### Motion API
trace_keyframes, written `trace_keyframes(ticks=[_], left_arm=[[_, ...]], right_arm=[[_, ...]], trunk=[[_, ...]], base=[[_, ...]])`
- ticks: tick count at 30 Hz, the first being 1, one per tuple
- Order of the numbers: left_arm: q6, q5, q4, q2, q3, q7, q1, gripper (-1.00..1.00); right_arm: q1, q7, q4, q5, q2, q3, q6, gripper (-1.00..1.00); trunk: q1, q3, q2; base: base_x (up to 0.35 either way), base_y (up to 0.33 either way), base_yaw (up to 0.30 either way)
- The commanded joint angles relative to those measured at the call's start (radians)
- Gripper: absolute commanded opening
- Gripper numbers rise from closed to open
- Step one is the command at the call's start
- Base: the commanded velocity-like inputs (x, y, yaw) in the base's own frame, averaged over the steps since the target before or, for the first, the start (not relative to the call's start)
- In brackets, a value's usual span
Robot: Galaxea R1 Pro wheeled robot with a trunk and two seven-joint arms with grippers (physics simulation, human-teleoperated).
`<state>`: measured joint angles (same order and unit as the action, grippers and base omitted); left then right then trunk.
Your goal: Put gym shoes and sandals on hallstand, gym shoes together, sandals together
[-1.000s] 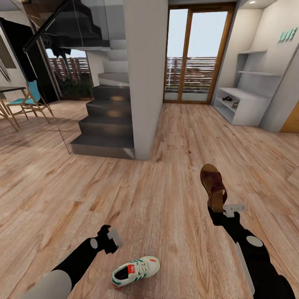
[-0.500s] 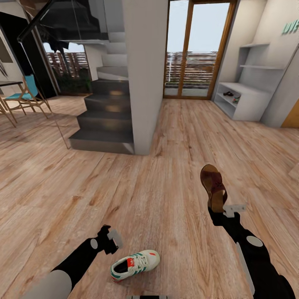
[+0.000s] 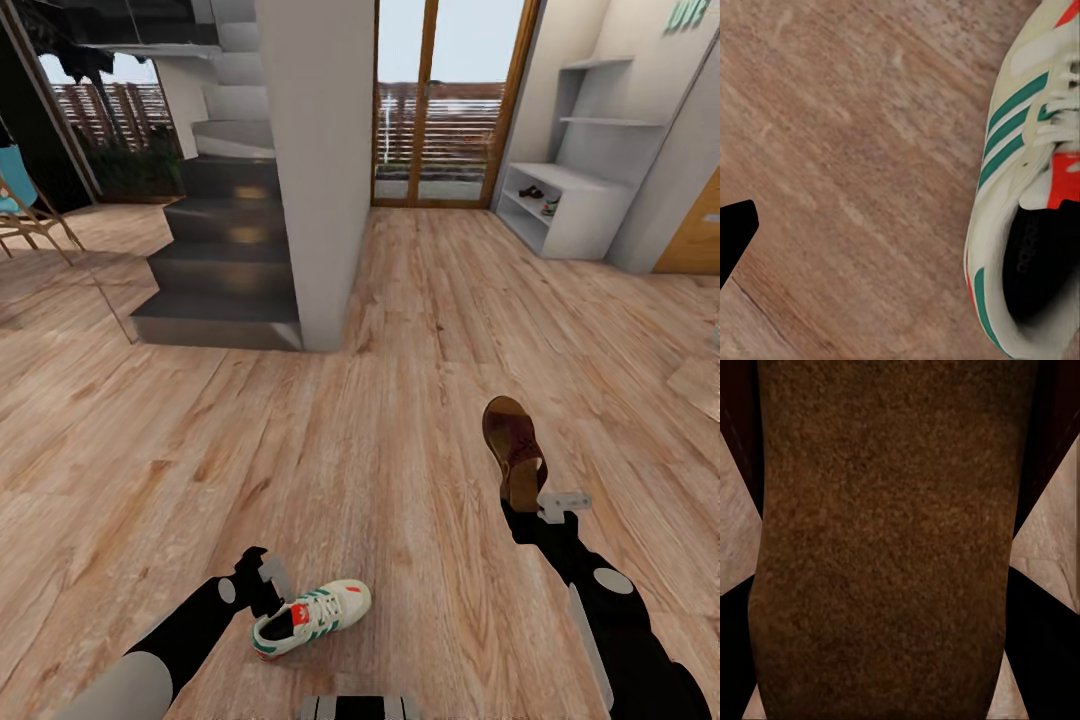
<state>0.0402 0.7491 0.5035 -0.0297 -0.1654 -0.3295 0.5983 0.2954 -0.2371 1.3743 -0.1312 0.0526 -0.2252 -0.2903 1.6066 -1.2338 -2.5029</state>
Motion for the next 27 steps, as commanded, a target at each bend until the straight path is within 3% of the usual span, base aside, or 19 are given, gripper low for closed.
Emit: trace_keyframes(ticks=[1, 8, 16, 21, 27], left_arm=[[0.004, 0.005, 0.003, -0.001, -0.004, -0.003, 0.000, 1.00], [0.004, 0.006, 0.003, -0.002, -0.008, -0.003, 0.000, 1.00], [0.005, 0.008, -0.006, -0.003, -0.012, -0.003, 0.000, 1.00], [0.004, 0.010, -0.069, -0.005, -0.012, -0.001, 0.000, 1.00], [0.003, 0.010, -0.084, -0.013, -0.013, -0.003, -0.001, 1.00]], right_arm=[[0.001, -0.008, 0.002, -0.010, 0.000, -0.002, -0.004, -1.00], [0.001, -0.008, 0.002, -0.010, 0.000, -0.002, -0.004, -1.00], [0.001, -0.008, 0.009, -0.010, 0.000, -0.001, -0.004, -1.00], [0.001, -0.008, 0.021, -0.010, 0.000, 0.001, -0.004, -1.00], [0.001, -0.008, 0.023, -0.010, 0.000, 0.001, -0.004, -1.00]], trunk=[[0.000, -0.006, -0.001], [0.002, -0.037, -0.002], [0.002, -0.039, -0.002], [0.002, -0.039, -0.002], [0.002, -0.039, -0.002]], base=[[0.000, 0.000, -0.113], [0.000, 0.000, -0.061], [0.000, 0.000, -0.002], [0.000, 0.000, 0.000], [0.000, 0.000, 0.000]])
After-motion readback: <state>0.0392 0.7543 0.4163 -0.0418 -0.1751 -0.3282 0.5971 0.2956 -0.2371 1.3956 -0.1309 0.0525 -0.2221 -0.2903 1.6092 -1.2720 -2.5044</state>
